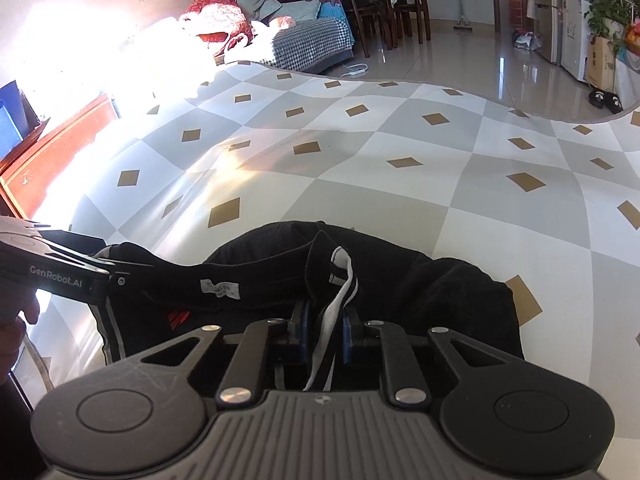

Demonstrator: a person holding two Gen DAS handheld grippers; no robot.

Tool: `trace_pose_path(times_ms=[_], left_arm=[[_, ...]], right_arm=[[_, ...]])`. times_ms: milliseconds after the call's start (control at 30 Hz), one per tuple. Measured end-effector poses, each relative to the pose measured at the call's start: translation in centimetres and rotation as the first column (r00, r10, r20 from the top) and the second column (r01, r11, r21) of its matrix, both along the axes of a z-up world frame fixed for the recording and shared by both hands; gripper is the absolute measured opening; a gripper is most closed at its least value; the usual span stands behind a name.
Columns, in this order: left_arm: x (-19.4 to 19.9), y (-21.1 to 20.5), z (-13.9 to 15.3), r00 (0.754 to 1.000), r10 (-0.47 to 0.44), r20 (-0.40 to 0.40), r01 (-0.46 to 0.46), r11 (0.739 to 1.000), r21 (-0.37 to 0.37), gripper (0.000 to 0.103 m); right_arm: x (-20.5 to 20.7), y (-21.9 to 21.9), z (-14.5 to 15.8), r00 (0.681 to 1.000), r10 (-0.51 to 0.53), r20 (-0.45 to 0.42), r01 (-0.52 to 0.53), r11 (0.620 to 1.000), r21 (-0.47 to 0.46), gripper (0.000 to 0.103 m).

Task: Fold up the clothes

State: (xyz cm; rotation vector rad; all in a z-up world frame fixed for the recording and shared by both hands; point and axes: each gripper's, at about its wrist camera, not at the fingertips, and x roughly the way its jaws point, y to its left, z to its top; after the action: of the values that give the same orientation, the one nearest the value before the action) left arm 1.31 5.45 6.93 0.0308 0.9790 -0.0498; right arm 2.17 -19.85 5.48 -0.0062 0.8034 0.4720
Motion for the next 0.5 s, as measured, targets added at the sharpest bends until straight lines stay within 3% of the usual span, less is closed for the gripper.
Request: trace_pose_path(times_ms=[300, 433, 500], left_arm=[[-0.1, 0.2, 2.2, 0.996, 0.051, 0.075, -0.046, 0.997, -0.065, 0.103], [-0.3, 0.2, 3.7, 0.990, 0.064, 0.123, -0.049, 0.991, -0.122, 0.103], [-0.4, -0.1, 4.1, 0.989, 0.063, 0.135, -0.043, 0.988, -0.147, 0.103]], right_arm=[[-0.4, -2.0, 5.1, 0.987, -0.102, 0.128, 0.081, 0.984, 0.160, 0.006], [-0.7, -3.5, 7.7, 0.969, -0.162, 0.188, 0.119, 0.968, 0.223, 0.005], [-0.6, -4.8, 8.5, 0.950, -0.238, 0.200, 0.187, 0.952, 0.244, 0.004]])
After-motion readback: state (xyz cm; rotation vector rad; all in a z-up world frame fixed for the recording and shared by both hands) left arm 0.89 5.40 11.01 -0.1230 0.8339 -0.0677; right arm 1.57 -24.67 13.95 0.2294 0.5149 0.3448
